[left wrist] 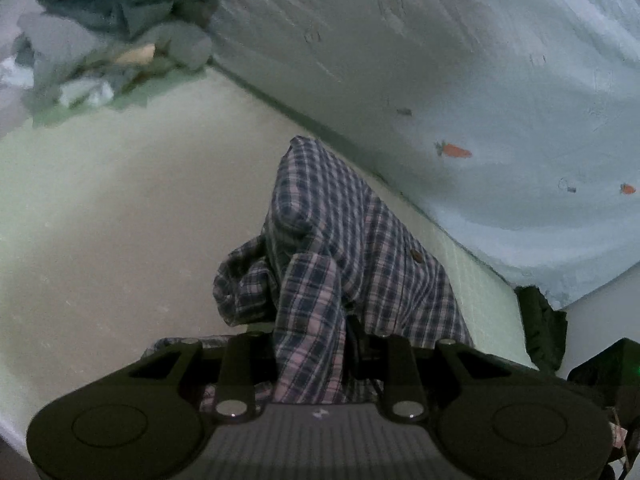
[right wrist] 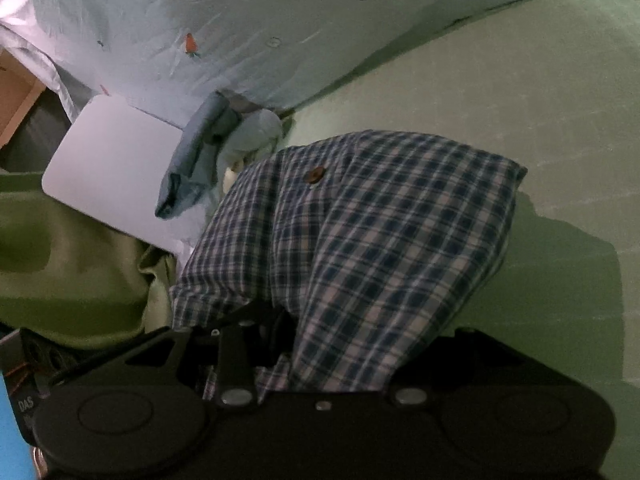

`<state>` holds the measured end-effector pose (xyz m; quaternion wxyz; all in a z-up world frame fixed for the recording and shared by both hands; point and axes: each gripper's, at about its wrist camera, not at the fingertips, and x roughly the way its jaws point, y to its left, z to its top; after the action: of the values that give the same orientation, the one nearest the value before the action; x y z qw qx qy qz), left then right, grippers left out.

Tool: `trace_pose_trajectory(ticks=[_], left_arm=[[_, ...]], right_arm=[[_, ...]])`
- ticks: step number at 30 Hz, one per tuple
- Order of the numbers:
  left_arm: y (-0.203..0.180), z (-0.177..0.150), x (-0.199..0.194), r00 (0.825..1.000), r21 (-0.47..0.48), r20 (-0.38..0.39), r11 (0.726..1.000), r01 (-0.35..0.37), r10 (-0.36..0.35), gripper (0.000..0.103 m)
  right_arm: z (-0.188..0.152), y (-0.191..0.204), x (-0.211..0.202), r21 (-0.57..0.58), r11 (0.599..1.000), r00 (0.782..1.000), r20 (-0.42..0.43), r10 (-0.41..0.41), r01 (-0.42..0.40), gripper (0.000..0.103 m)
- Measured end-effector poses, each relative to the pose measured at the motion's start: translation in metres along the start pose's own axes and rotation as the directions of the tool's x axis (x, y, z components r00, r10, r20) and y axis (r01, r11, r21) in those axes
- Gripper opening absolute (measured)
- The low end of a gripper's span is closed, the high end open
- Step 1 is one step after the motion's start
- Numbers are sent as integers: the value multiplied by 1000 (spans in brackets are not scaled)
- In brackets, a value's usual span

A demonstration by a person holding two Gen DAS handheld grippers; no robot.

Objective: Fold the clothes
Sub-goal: 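Carry the folded shirt with both grippers onto the stack of folded clothes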

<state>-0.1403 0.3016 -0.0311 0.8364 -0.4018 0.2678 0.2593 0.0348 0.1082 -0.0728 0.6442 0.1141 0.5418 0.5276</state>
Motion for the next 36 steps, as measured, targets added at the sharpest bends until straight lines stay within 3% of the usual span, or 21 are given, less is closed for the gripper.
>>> trace_pose_trajectory(ticks=[6, 13, 21, 25, 27, 29, 31, 33, 34, 36], left_arm=[[58, 76, -16, 1000, 4, 24, 1000, 11, -12, 29], [116, 189, -39, 996, 70, 82, 997, 24, -30, 30], [157, 331, -90, 968, 159, 238, 986, 47, -85, 31], [175, 401, -102, 941, 166, 331, 986, 10, -65, 41], [193, 420, -89, 936, 115, 352, 992, -55, 11, 53], [214, 432, -69, 930, 62, 350, 988, -144, 113, 64], [240, 431, -36, 926, 12, 292, 967, -254, 240, 67], [265, 424, -3, 928, -29, 205, 950, -312, 311, 69], [277, 418, 8, 933, -53, 189, 952, -302, 306, 80], [294, 407, 19, 942, -92, 202, 963, -253, 267, 93]], right_arm=[[25, 67, 62, -14, 1000, 1000, 28, 7, -6, 41], [67, 156, 141, -52, 997, 993, 95, 65, -60, 41], [137, 273, 208, -154, 972, 956, 208, 207, -177, 41], [183, 331, 236, -239, 948, 926, 260, 273, -212, 42], [206, 354, 259, -262, 943, 923, 268, 275, -205, 52], [226, 363, 290, -254, 954, 932, 281, 229, -158, 83], [236, 357, 323, -217, 973, 955, 267, 132, -74, 97], [241, 340, 361, -179, 980, 974, 223, -49, 90, 97], [242, 332, 376, -170, 971, 969, 206, -133, 170, 96], [237, 317, 384, -186, 956, 960, 212, -185, 225, 98]])
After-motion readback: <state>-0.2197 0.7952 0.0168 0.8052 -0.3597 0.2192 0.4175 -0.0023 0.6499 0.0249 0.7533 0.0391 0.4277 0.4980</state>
